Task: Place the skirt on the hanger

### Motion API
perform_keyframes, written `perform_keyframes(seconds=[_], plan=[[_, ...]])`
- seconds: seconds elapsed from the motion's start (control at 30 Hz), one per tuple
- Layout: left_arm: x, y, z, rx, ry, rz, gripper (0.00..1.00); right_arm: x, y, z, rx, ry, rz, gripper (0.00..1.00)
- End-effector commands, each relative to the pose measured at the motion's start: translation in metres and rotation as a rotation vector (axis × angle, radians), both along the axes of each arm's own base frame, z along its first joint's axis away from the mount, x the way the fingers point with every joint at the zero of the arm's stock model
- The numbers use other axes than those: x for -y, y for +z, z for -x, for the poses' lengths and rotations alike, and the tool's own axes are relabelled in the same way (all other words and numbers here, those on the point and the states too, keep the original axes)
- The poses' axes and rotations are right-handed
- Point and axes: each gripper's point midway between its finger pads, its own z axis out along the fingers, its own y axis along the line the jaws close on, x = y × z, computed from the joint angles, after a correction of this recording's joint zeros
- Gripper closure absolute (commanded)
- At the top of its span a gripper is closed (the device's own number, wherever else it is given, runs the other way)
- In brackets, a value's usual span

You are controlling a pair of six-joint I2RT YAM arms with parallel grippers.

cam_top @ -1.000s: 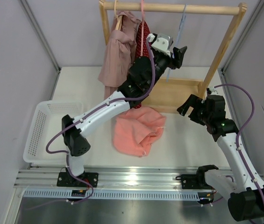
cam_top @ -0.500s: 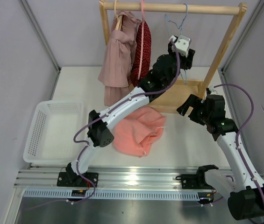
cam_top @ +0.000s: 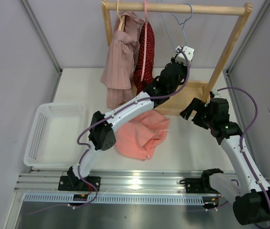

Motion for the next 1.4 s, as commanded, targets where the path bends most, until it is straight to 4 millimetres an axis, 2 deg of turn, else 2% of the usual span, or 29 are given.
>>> perform_keyframes(seconds=[0.0,0.17,0.3,0.33,0.47,0.67,0.8,0.93,1.03,1.07,1.17,1.37], plan=[[-0.034,0.076,0.016,0.092,0.040,0.102,0.73,-0.003,0.007,-0.005,0.039,0.014,-0.016,0.02],[-0.045,0.090,0.023,0.100,0.050,0.125,0.87,-0.003,0.004,-0.004,0.035,0.013,-0.018,0.02],[-0.050,0.100,0.029,0.111,0.049,0.136,0.90,-0.004,0.003,-0.004,0.033,0.016,-0.021,0.02],[-0.050,0.101,0.029,0.112,0.049,0.137,0.90,-0.003,0.002,-0.004,0.034,0.015,-0.020,0.02],[-0.052,0.108,0.030,0.125,0.051,0.141,0.75,-0.004,0.002,-0.003,0.035,0.017,-0.021,0.02],[-0.049,0.109,0.025,0.128,0.060,0.124,0.74,-0.004,0.003,-0.002,0.036,0.022,-0.018,0.02],[-0.047,0.110,0.022,0.149,0.065,0.124,0.69,-0.004,0.002,-0.002,0.034,0.024,-0.020,0.02],[-0.041,0.106,0.013,0.152,0.058,0.116,0.68,-0.004,0.005,-0.001,0.042,0.027,-0.015,0.02],[-0.041,0.100,0.004,0.152,0.049,0.107,0.78,-0.003,0.006,0.001,0.043,0.027,-0.012,0.02],[-0.042,0.099,0.002,0.147,0.045,0.114,0.86,-0.003,0.007,0.001,0.047,0.027,-0.010,0.02],[-0.043,0.100,0.002,0.151,0.019,0.121,0.99,-0.001,0.006,0.002,0.048,0.022,-0.006,0.01],[-0.044,0.133,0.013,0.254,-0.033,0.134,1.00,-0.003,0.009,0.001,0.056,0.027,-0.012,0.01]])
